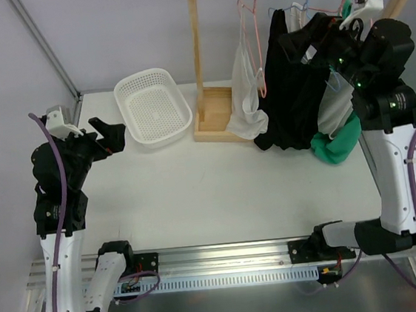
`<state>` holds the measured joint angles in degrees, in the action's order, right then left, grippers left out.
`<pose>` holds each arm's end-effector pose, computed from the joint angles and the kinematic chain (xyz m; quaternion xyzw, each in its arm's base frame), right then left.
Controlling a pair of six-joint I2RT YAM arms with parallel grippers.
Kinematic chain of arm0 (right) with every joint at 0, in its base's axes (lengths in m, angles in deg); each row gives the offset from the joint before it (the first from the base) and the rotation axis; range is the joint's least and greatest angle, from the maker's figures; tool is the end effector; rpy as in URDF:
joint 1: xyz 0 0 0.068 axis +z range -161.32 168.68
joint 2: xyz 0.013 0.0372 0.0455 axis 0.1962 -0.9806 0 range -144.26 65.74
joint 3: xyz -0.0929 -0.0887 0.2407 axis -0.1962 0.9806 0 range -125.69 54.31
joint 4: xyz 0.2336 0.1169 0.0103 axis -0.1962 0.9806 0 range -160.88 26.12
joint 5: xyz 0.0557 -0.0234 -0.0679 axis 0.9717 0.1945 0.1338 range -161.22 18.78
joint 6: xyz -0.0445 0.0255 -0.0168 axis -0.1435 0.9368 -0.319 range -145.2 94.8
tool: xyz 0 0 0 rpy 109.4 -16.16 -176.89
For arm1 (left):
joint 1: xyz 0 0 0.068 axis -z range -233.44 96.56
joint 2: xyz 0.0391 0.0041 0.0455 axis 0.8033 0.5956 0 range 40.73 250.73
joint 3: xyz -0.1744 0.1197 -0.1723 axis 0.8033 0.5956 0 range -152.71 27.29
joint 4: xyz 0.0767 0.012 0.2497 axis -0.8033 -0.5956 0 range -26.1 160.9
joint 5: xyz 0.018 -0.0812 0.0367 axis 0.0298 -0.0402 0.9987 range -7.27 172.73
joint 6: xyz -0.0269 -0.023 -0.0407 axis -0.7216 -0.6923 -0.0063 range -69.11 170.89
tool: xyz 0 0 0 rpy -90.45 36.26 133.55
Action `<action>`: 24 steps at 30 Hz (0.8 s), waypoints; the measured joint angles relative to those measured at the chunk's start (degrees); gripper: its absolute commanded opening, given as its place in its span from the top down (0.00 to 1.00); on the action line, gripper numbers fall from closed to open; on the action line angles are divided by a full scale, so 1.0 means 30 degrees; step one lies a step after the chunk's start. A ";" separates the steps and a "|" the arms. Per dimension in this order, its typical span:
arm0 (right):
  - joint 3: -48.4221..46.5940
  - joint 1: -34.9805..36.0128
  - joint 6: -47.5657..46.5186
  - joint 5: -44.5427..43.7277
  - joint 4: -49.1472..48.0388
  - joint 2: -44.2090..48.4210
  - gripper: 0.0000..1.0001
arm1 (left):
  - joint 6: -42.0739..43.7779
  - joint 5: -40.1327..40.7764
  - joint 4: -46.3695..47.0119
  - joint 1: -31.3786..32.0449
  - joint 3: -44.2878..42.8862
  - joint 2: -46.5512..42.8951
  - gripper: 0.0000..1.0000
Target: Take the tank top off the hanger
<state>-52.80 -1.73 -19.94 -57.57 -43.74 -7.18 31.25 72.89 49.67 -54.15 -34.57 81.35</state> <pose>0.2147 0.0449 0.5665 -0.1138 0.6537 0.1741 0.7276 0.1354 -0.0045 0.4300 -0.0647 0.7040 -0.1757 0.6851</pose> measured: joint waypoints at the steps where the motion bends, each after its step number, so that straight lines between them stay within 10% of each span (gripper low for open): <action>1: -0.0612 0.0117 -0.0022 -0.0066 -0.0168 -0.0503 0.03 | 0.0022 0.0036 0.0066 0.0000 -0.0095 0.0182 0.01; 24: -0.7220 0.2543 -0.2820 -0.3344 -0.2667 -1.0120 0.25 | -0.0146 -0.0699 0.0882 0.0000 -0.1566 0.4218 0.01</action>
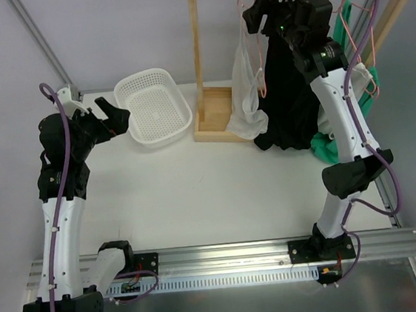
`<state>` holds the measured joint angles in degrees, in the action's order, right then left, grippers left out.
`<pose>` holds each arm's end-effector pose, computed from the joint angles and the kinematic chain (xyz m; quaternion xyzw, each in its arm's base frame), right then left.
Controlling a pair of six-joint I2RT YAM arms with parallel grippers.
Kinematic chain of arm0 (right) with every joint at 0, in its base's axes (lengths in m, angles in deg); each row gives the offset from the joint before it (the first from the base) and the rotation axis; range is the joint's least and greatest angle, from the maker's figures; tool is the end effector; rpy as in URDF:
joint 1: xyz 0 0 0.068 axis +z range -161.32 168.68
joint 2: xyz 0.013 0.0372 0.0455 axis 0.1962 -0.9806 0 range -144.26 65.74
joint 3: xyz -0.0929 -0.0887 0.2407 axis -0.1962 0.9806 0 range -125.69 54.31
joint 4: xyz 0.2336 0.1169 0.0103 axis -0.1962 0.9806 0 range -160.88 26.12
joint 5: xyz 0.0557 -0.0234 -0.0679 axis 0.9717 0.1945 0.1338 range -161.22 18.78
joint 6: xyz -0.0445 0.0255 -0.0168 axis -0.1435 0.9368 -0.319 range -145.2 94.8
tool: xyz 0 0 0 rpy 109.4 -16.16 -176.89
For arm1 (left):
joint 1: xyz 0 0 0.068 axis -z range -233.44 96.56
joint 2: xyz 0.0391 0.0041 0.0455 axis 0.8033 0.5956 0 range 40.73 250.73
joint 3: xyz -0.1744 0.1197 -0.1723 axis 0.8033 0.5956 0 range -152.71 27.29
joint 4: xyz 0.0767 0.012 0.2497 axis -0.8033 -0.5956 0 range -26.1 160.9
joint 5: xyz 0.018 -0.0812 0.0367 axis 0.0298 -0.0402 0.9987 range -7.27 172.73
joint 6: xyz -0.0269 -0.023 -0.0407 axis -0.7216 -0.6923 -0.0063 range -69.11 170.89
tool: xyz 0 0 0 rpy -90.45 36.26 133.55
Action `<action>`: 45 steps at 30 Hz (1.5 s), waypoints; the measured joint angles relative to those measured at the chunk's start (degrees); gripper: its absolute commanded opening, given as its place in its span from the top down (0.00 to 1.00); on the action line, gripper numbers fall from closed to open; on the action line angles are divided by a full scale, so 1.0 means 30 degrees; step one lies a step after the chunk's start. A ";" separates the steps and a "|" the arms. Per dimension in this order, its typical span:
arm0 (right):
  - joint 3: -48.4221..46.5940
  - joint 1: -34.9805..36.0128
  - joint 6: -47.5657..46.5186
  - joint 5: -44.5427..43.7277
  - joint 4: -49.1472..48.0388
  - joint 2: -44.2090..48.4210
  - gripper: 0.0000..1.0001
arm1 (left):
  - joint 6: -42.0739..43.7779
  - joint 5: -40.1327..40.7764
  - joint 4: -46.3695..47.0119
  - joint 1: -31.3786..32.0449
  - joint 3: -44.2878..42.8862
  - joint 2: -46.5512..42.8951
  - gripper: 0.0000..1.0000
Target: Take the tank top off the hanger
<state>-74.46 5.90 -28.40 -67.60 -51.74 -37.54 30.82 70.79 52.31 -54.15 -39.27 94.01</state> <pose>0.3669 0.1161 0.5422 -0.1413 0.6518 0.1117 0.7367 0.1952 -0.0051 0.4297 -0.0636 0.7356 -0.1885 0.6476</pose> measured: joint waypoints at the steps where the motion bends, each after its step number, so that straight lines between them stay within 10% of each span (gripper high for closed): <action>1: -0.0182 0.0073 -0.0080 -0.0087 -0.0160 -0.0146 0.28 | 0.0007 0.0000 0.0073 0.0000 -0.0146 0.0124 0.01; 25: -0.0685 0.0605 -0.0882 -0.1319 -0.2652 -0.1974 0.99 | 0.1086 -0.0007 0.0860 0.0000 -0.0969 0.1668 0.01; 45: -0.0816 0.0976 -0.0750 -0.2237 -0.3650 -0.1989 1.00 | 0.2798 -0.0350 0.1122 0.1829 -0.2783 0.3257 0.01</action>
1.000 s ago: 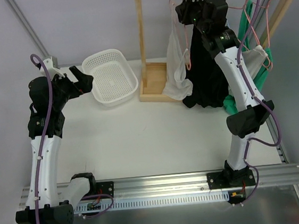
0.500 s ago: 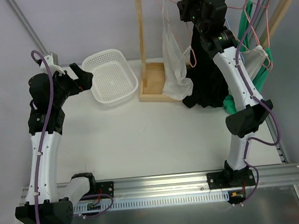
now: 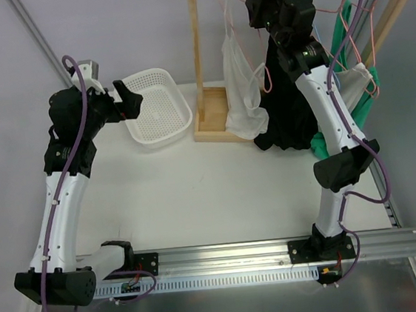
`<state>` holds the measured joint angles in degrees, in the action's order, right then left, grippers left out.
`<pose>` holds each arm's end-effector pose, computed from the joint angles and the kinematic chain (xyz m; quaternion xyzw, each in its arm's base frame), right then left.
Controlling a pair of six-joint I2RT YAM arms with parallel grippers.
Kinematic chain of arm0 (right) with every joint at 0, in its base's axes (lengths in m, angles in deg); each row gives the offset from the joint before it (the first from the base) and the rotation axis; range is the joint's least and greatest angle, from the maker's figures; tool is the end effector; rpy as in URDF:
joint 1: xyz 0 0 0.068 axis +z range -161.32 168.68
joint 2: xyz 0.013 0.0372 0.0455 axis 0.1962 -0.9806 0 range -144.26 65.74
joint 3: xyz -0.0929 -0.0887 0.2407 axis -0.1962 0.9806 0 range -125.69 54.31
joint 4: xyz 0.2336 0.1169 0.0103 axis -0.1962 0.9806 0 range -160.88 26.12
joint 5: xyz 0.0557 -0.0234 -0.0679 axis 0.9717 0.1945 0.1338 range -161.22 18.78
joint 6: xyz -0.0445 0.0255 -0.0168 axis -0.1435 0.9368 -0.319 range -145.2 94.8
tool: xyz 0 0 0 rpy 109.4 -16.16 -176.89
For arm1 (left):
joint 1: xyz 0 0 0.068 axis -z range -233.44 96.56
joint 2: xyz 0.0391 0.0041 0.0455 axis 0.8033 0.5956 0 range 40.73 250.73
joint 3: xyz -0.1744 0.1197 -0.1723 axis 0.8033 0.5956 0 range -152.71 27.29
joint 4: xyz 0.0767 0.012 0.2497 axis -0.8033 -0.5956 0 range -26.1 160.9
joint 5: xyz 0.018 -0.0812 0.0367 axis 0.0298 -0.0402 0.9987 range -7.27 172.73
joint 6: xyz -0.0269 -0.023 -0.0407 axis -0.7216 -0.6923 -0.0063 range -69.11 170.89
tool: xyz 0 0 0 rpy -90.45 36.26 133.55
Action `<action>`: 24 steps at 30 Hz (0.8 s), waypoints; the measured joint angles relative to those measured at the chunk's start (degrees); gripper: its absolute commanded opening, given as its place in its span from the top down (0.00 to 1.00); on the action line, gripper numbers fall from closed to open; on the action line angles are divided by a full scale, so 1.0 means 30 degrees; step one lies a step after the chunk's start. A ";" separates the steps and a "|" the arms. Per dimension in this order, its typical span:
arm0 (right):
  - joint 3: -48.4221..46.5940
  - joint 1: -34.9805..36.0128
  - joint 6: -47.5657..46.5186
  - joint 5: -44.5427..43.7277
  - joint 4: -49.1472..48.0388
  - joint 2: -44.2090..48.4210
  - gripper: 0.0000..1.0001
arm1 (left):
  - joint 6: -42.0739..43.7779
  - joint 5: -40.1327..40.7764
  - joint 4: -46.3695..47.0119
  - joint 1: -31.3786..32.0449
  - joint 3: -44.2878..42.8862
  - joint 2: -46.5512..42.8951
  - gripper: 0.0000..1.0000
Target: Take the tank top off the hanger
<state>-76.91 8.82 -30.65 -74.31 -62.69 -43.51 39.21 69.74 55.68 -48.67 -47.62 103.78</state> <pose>0.3933 0.1422 0.5361 -0.1160 0.6063 0.0840 0.7823 0.2348 -0.0278 0.4515 0.0339 0.7261 -0.1790 0.6630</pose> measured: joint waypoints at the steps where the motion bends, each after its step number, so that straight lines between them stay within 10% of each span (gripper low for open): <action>1: -0.0036 0.0000 -0.0007 -0.0051 -0.0029 0.0007 1.00 | 0.0291 -0.0015 0.0007 0.0299 -0.0321 0.0211 0.01; 24: 0.1129 0.1049 0.0015 -0.1428 0.0168 0.3570 1.00 | 0.5741 -0.3534 0.1107 0.7482 -0.6244 0.5071 0.01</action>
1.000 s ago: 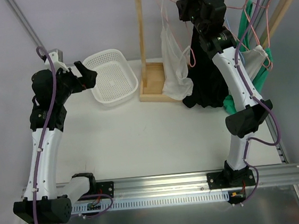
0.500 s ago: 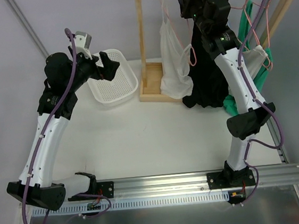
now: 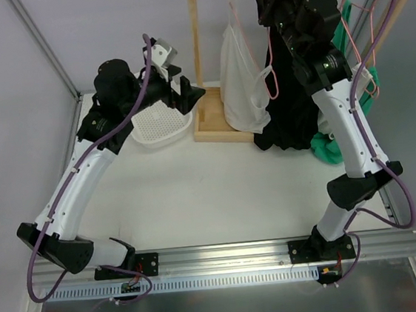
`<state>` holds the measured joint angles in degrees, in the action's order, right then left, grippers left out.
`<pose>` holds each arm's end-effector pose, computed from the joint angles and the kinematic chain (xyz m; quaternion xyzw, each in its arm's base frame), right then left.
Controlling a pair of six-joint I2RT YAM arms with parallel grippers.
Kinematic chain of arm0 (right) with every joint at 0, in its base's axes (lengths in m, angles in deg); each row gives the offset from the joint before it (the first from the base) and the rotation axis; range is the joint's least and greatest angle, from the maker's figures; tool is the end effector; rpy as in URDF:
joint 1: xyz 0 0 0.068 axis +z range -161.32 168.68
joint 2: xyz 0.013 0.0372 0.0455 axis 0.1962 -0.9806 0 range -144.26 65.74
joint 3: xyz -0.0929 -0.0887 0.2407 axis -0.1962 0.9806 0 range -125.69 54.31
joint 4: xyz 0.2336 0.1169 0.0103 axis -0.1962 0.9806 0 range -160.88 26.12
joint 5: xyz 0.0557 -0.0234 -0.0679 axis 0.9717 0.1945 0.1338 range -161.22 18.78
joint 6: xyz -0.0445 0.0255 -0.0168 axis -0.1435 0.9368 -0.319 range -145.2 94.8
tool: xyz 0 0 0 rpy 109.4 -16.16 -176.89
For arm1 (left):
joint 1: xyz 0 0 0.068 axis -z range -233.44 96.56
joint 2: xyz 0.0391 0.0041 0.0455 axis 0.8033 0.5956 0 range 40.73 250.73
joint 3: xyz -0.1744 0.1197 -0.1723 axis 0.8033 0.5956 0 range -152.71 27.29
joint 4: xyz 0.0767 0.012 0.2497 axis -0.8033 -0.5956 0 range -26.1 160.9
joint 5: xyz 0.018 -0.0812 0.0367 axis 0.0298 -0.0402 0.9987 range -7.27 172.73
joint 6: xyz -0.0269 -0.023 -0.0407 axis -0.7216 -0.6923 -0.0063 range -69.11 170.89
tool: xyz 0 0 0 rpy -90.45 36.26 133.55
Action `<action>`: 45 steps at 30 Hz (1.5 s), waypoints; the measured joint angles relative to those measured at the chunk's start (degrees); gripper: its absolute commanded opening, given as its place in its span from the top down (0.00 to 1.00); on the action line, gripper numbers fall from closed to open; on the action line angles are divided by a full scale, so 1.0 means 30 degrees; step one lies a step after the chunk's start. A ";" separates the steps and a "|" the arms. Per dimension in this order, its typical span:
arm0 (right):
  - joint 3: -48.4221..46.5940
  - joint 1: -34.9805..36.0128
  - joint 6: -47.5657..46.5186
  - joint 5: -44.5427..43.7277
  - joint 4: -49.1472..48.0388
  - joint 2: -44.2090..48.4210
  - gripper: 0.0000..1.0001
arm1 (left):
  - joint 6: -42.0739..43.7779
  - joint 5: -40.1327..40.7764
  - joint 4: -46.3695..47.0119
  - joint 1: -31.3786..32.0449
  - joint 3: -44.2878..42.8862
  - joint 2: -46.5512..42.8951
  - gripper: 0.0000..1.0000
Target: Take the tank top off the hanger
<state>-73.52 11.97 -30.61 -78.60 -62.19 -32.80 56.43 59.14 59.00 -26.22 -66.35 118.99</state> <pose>0.3195 0.1326 0.5852 -0.0895 0.5634 0.0912 0.8162 0.2540 -0.1468 0.5013 0.3320 0.6015 -0.2717 0.6739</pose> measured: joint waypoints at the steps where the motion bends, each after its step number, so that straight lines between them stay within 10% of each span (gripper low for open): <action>1: 0.0153 0.0189 0.0051 -0.0226 0.0233 0.0219 1.00 | 0.0306 -0.0044 0.0051 0.0466 0.0000 0.0117 0.01; 15: 0.2871 0.1494 0.2186 -0.1515 0.2120 0.3526 1.00 | 0.2215 -0.0925 0.2295 0.5872 0.0532 0.0379 0.04; 23: 0.3082 0.1982 0.2958 -0.1770 0.2499 0.4255 1.00 | 0.2011 0.0000 0.4605 0.7104 0.2280 0.0517 0.14; 29: 0.3155 0.2098 0.3082 -0.1821 0.2732 0.4510 1.00 | 0.1727 0.0714 0.6040 0.7563 0.2310 0.1086 0.46; 37: 0.3483 0.2149 0.3089 -0.1938 0.2849 0.4976 1.00 | 0.1486 0.1064 0.6601 0.7694 0.1916 0.2506 0.46; 45: 0.3490 0.2149 0.3075 -0.2055 0.2863 0.4998 1.00 | 0.1290 0.1093 0.6717 0.8182 0.1668 0.2907 0.99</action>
<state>-63.05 18.42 -21.39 -84.76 -53.60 -17.81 60.30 62.42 79.15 -1.67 -61.35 127.71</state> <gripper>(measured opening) 0.054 0.117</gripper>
